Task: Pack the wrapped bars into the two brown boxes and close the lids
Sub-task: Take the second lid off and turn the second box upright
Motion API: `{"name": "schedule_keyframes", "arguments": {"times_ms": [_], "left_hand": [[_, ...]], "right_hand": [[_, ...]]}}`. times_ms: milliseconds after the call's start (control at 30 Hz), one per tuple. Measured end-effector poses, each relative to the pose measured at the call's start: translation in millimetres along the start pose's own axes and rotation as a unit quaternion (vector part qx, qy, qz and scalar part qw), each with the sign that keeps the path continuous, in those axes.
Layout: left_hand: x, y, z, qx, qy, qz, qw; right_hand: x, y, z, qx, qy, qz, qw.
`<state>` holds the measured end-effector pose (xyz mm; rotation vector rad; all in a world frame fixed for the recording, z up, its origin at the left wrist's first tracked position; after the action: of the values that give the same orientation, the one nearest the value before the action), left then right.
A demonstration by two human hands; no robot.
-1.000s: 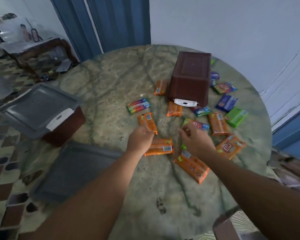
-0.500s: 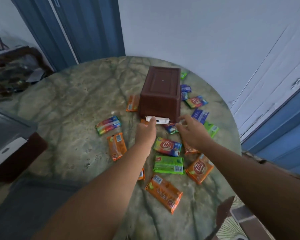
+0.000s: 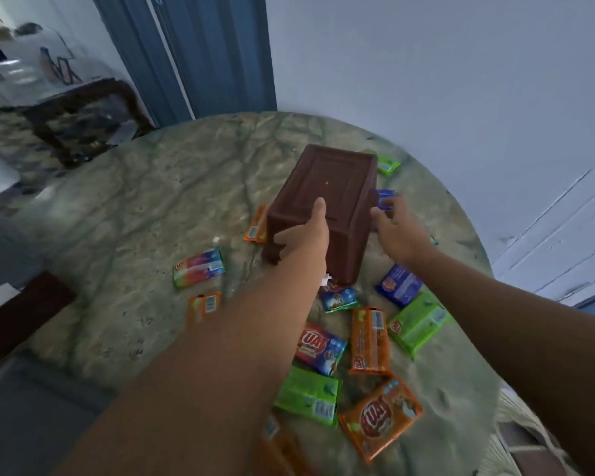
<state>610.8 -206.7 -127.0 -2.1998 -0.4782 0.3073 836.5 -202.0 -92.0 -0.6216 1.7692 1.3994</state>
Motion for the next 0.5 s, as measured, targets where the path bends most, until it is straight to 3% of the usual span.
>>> {"name": "schedule_keyframes", "arguments": {"times_ms": [100,233,367,500], "left_hand": [[5,7,4,0.011,-0.039,-0.006,0.999],[-2,-4,8,0.091,-0.056,0.051,0.993],[-21,-17,19,0.132,-0.064,0.017,0.989],[-32,-23,20,0.137,-0.047,-0.012,0.989]], "right_hand": [[0,-15,37,0.004,0.018,0.077,0.997],[1,-19,72,0.026,0.034,0.183,0.982],[30,-46,125,0.032,0.054,0.187,0.980],[30,-18,109,0.005,0.126,0.258,0.958]]}}
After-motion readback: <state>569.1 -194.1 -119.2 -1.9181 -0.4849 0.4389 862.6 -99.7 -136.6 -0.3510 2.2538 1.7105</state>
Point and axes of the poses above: each hand's wrist, its own z-axis towards the middle knuckle, its own x-axis out of the palm, y = z × x, the point moved 10 cm from there along z, towards the middle knuckle, and after that the axes turned 14 degrees about -z, right-handed, at the moved point
